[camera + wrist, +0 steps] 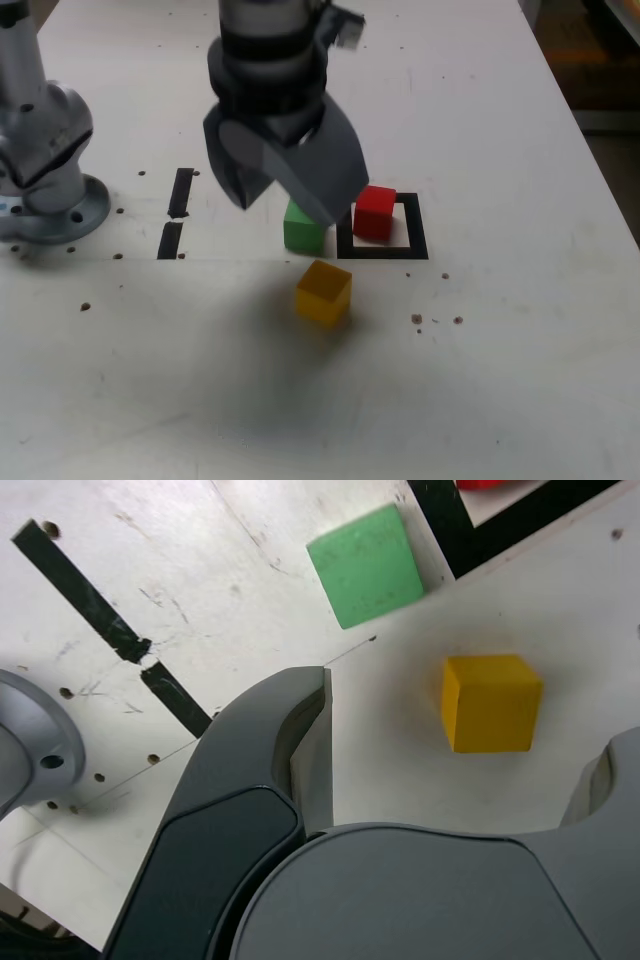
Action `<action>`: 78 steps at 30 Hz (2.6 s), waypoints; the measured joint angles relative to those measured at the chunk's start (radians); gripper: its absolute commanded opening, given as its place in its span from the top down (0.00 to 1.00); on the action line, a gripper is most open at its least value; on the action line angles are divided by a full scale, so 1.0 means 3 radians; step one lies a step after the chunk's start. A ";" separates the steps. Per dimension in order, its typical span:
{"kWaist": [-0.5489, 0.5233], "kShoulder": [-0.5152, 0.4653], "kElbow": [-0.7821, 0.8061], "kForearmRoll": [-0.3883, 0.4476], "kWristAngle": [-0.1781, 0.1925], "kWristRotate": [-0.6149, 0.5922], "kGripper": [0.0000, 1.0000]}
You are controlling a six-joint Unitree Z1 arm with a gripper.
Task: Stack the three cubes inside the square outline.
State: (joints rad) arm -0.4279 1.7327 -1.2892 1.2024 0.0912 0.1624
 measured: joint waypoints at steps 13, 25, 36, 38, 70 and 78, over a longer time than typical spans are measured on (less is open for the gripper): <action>-0.0115 0.0302 0.0062 -0.0326 -0.0117 0.0000 0.07; -0.0150 0.0520 0.0094 -0.0588 -0.0253 0.0000 0.09; -0.0150 0.0695 0.0083 -0.0669 -0.0316 0.0000 0.21; -0.0150 0.0729 0.0074 -0.0676 -0.0327 0.0000 0.28; -0.0130 0.0407 -0.0176 -0.0005 -0.0076 -0.0619 0.94; 0.0285 0.0320 -0.0653 0.0263 -0.0004 -0.0585 0.94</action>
State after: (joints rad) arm -0.3423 1.8286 -1.4850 1.2813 0.0901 -0.0132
